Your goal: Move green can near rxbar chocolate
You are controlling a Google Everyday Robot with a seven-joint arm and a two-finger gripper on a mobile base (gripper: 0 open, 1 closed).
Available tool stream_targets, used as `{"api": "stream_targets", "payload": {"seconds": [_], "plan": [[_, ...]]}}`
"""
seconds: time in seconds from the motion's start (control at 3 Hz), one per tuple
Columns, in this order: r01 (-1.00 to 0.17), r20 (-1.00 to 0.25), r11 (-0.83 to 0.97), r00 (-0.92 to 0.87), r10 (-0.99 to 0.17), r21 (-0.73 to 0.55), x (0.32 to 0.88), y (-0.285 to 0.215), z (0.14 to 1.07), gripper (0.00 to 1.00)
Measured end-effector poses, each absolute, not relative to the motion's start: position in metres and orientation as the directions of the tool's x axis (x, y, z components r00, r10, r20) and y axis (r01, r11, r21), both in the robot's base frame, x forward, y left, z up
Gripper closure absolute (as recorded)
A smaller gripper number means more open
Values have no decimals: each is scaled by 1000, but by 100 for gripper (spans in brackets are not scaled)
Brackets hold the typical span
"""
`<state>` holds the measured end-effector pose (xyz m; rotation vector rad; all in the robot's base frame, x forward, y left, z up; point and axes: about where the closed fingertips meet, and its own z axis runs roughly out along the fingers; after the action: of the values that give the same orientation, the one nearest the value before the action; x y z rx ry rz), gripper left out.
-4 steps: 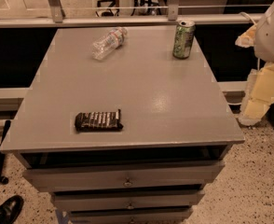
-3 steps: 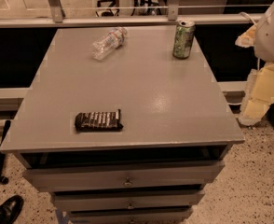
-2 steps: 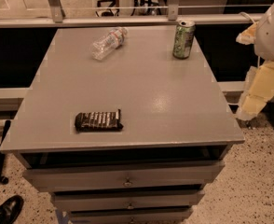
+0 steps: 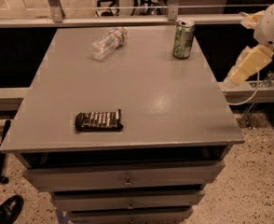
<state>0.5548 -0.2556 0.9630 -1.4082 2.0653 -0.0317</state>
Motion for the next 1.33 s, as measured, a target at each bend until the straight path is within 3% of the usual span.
{"api": "stream_targets", "payload": {"seconds": [0.67,1.33], "plan": [[-762,-739,560,-165,-654,-325,658,-251,953,0],[-687,-844,669,-151,-514,-284,736,-249,938,0]]}}
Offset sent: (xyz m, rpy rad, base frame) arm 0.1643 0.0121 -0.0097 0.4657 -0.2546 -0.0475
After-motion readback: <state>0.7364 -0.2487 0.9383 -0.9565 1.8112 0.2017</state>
